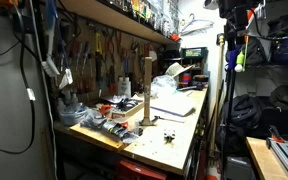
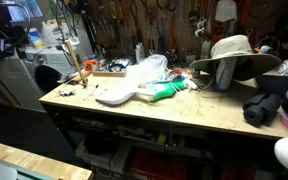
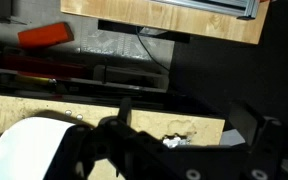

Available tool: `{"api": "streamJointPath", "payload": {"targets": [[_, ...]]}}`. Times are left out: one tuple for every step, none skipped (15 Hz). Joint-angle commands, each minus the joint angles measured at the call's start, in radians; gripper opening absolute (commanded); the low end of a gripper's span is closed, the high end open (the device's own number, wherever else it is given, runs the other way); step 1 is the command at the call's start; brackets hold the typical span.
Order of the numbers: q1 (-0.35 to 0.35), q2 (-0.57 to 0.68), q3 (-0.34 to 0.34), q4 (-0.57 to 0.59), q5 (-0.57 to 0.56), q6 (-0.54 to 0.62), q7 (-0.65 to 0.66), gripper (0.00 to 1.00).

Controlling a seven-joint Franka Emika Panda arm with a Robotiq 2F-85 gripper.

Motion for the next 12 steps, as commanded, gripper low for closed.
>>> {"api": "streamJointPath", "payload": {"targets": [[0.004, 0.001, -0.002, 0.002, -0.001, -0.002, 0.002, 1.00], [0.004, 0.001, -0.002, 0.002, -0.001, -0.002, 0.002, 1.00], [0.004, 0.001, -0.002, 0.002, -0.001, -0.002, 0.002, 1.00], [0.004, 0.001, -0.002, 0.002, -0.001, -0.002, 0.002, 1.00], [0.004, 0.001, -0.002, 0.002, -0.001, -0.002, 0.002, 1.00], [0.004, 0.001, -0.002, 0.002, -0.001, -0.002, 0.002, 1.00], [0.004, 0.001, -0.002, 0.002, -0.001, -0.002, 0.002, 1.00], [0.004, 0.001, -0.002, 0.002, -0.001, -0.002, 0.002, 1.00], [0.004, 0.001, -0.002, 0.002, -0.001, -0.002, 0.002, 1.00], [0.004, 0.001, -0.002, 0.002, -0.001, -0.002, 0.002, 1.00], [0.004, 0.001, -0.002, 0.002, -0.001, -0.002, 0.002, 1.00], [0.022, 0.014, -0.006, 0.002, 0.004, -0.016, -0.028, 1.00]]}}
